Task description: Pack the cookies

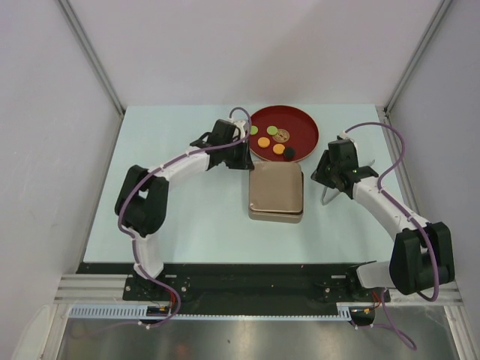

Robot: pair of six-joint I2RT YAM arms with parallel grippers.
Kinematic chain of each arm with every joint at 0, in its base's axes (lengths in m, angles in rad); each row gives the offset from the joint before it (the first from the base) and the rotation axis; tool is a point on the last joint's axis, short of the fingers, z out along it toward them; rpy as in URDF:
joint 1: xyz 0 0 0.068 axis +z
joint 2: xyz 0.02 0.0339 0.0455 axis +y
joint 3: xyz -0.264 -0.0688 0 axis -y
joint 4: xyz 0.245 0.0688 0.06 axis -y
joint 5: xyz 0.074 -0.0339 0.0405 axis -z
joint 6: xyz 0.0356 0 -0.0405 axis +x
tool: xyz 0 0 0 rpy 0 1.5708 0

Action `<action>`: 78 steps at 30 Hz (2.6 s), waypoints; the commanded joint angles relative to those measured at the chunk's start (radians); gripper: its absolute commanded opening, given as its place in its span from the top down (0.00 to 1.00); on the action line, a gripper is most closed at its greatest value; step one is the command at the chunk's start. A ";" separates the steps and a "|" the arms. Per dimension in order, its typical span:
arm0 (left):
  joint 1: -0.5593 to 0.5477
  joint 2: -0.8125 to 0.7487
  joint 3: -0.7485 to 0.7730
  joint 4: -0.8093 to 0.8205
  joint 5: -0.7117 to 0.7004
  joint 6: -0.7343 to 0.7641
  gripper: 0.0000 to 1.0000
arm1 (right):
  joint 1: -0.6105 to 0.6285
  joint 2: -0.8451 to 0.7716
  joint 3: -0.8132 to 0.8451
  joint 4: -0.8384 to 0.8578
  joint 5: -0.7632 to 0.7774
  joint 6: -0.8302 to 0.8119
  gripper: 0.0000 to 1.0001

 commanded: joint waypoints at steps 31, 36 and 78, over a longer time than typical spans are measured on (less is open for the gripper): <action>-0.045 0.019 0.008 0.065 0.025 0.003 0.72 | -0.005 0.108 -0.023 0.028 0.008 0.001 0.78; -0.053 -0.005 -0.013 0.075 0.028 -0.005 0.73 | -0.008 0.187 -0.023 0.034 -0.021 0.001 0.92; -0.036 -0.108 -0.130 -0.044 -0.290 -0.126 0.84 | -0.061 0.217 -0.033 0.048 -0.026 0.016 0.95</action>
